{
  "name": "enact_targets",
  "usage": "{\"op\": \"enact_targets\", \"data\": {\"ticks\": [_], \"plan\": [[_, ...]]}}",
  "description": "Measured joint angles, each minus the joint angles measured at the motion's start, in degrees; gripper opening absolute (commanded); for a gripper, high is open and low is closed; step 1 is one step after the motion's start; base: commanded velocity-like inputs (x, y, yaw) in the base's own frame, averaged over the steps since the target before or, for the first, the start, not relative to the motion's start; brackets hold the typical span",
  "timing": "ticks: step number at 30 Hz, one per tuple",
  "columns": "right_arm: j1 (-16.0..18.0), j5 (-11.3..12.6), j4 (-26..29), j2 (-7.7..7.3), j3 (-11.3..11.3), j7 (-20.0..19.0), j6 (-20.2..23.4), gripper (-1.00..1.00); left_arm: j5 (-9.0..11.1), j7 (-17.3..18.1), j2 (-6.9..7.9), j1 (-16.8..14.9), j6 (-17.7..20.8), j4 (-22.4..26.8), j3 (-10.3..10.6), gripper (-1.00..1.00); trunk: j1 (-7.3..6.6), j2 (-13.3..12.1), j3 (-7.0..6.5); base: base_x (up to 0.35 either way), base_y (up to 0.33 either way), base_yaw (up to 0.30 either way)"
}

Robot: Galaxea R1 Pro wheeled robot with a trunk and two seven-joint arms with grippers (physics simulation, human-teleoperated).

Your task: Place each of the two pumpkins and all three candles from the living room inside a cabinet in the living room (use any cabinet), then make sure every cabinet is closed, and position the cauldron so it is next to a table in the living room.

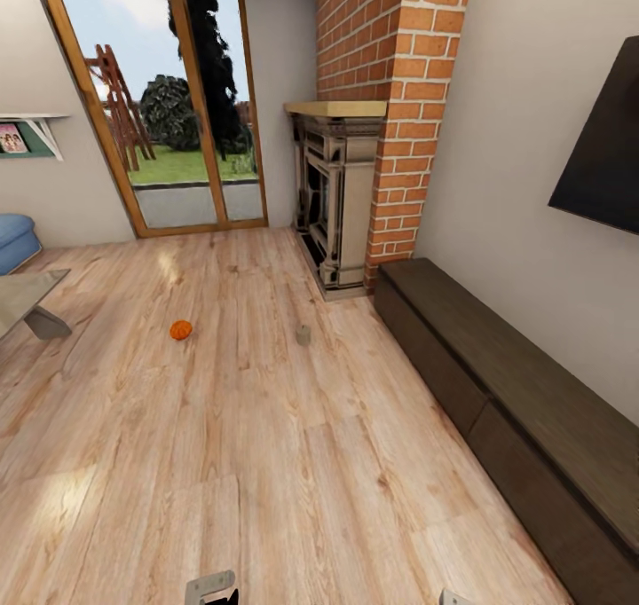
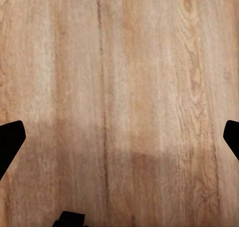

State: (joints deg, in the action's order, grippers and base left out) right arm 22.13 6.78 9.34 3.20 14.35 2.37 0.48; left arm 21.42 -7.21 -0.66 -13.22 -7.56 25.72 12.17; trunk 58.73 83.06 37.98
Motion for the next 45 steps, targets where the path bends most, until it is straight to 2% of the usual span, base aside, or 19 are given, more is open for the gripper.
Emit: {"op": "enact_targets", "data": {"ticks": [6, 15, 39, 45], "plan": [[0.0, 0.0, 0.0, -0.33, 0.0, 0.0, 0.0, 1.00, 0.0, 0.0, 0.00, 0.0, 0.0, -0.1, 0.0, 1.00, 0.00, 0.0, 0.00, -0.010, 0.000, -0.111], [0.0, 0.0, 0.0, -0.46, 0.0, 0.0, 0.0, 1.00, 0.0, 0.0, -0.09, 0.0, -0.2, -0.1, 0.0, 1.00, 0.01, 0.0, 0.00, -0.207, 0.000, -0.276], [-0.3, 0.0, 0.0, -0.49, 0.0, 0.0, 0.0, 1.00, 0.0, 0.0, -0.03, 0.0, -0.2, -0.1, 0.0, 1.00, 0.00, 0.0, 0.08, -0.007, 0.052, -0.258], [-0.3, 0.0, 0.0, -0.50, 0.0, 0.0, 0.0, 1.00, 0.0, 0.0, -0.16, 0.0, -0.1, -0.1, 0.0, 1.00, 0.03, 0.0, 0.09, -0.201, 0.000, -0.274]]}}
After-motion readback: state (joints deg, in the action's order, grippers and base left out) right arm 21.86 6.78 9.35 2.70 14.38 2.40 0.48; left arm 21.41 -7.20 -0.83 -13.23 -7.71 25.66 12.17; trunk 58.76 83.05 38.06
